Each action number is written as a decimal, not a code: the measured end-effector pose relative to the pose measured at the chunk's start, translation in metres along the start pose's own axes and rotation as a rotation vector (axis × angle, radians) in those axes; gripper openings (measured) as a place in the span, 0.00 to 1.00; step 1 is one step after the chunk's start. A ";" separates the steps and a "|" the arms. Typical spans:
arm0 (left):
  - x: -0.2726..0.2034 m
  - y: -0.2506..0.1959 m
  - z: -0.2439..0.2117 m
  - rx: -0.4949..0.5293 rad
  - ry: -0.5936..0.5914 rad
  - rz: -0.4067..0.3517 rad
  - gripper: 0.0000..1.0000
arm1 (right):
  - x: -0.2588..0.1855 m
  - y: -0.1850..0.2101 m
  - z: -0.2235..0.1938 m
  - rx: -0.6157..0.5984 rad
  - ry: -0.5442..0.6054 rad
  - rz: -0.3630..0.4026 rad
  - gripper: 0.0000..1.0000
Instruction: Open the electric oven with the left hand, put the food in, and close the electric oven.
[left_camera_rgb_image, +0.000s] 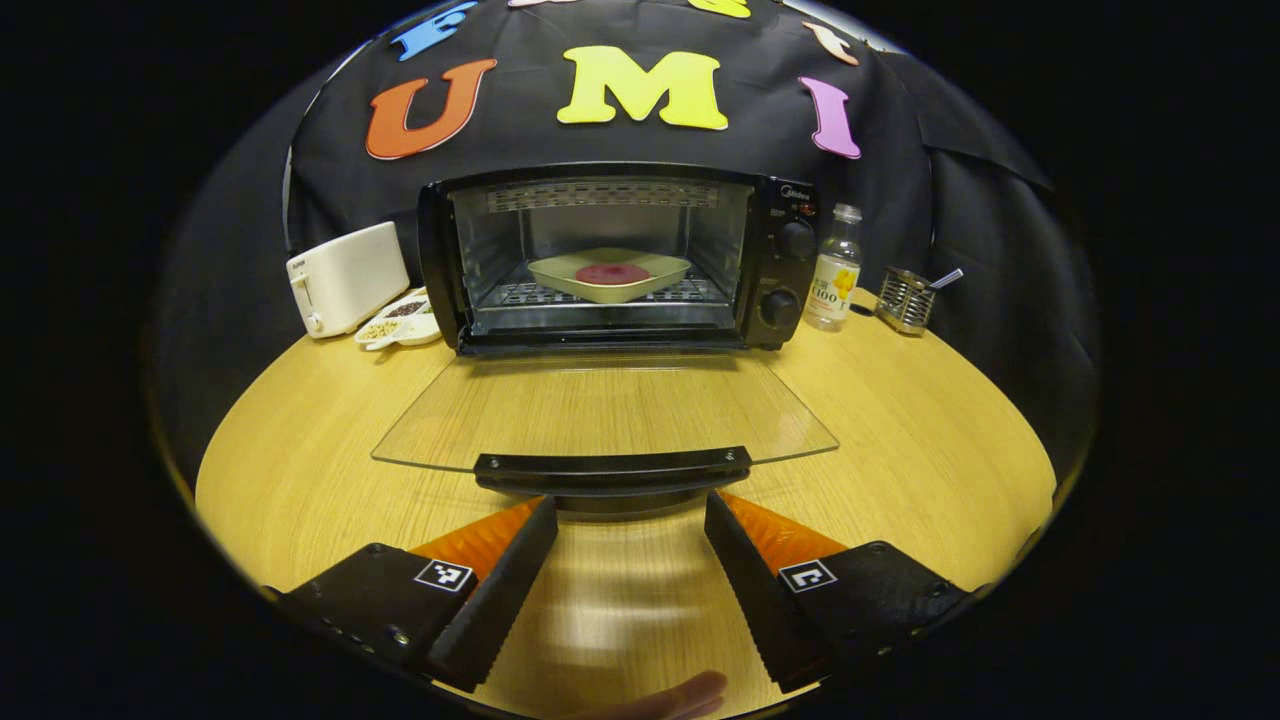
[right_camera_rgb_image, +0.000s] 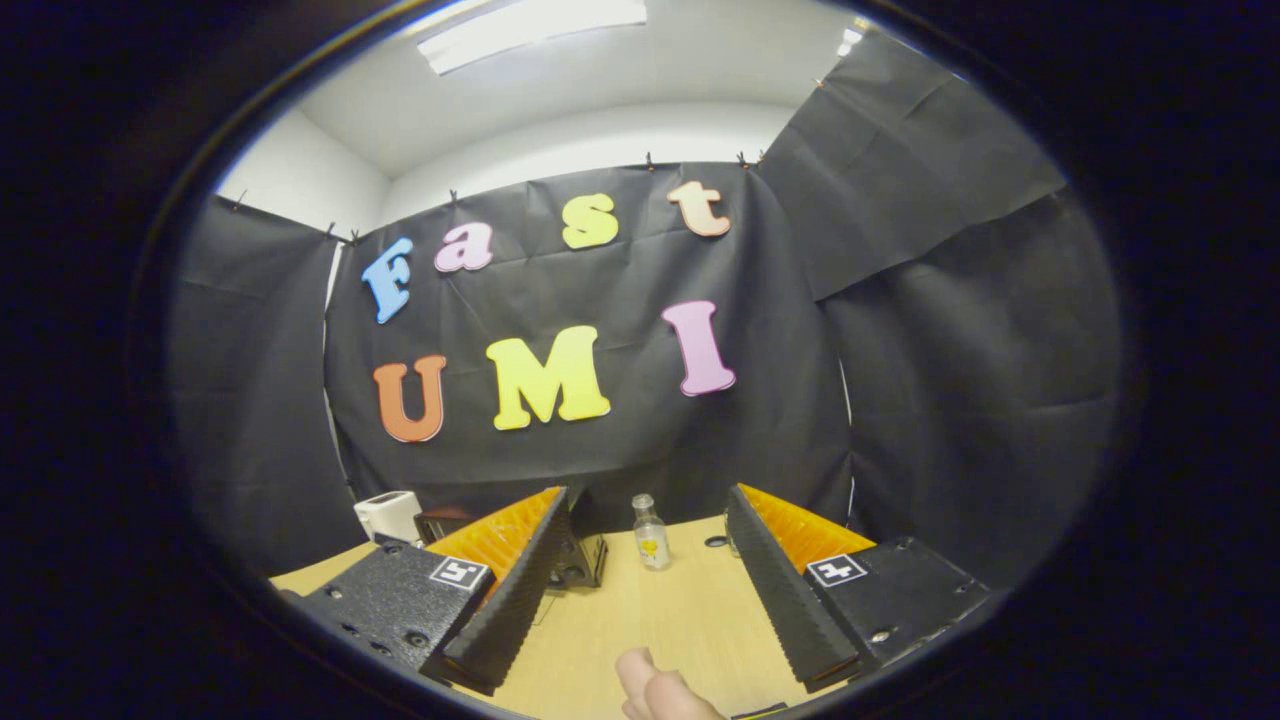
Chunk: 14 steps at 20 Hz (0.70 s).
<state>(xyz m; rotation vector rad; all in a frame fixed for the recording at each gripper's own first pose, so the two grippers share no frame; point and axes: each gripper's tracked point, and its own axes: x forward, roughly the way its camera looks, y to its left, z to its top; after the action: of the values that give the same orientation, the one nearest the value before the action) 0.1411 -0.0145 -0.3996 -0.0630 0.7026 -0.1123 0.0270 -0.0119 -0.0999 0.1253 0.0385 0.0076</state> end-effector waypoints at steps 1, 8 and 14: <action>0.000 0.000 0.001 -0.006 -0.001 0.004 0.94 | 0.002 -0.003 -0.001 0.004 0.005 -0.003 0.96; 0.000 0.002 0.018 -0.036 -0.033 -0.002 0.94 | -0.002 -0.006 -0.004 0.021 0.024 0.000 0.96; -0.006 0.002 0.029 -0.018 -0.043 -0.005 0.94 | -0.008 -0.008 -0.001 0.026 0.016 -0.011 0.96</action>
<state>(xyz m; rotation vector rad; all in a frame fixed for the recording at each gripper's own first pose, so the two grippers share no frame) 0.1552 -0.0116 -0.3741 -0.0839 0.6603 -0.1093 0.0189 -0.0196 -0.1014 0.1512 0.0555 -0.0029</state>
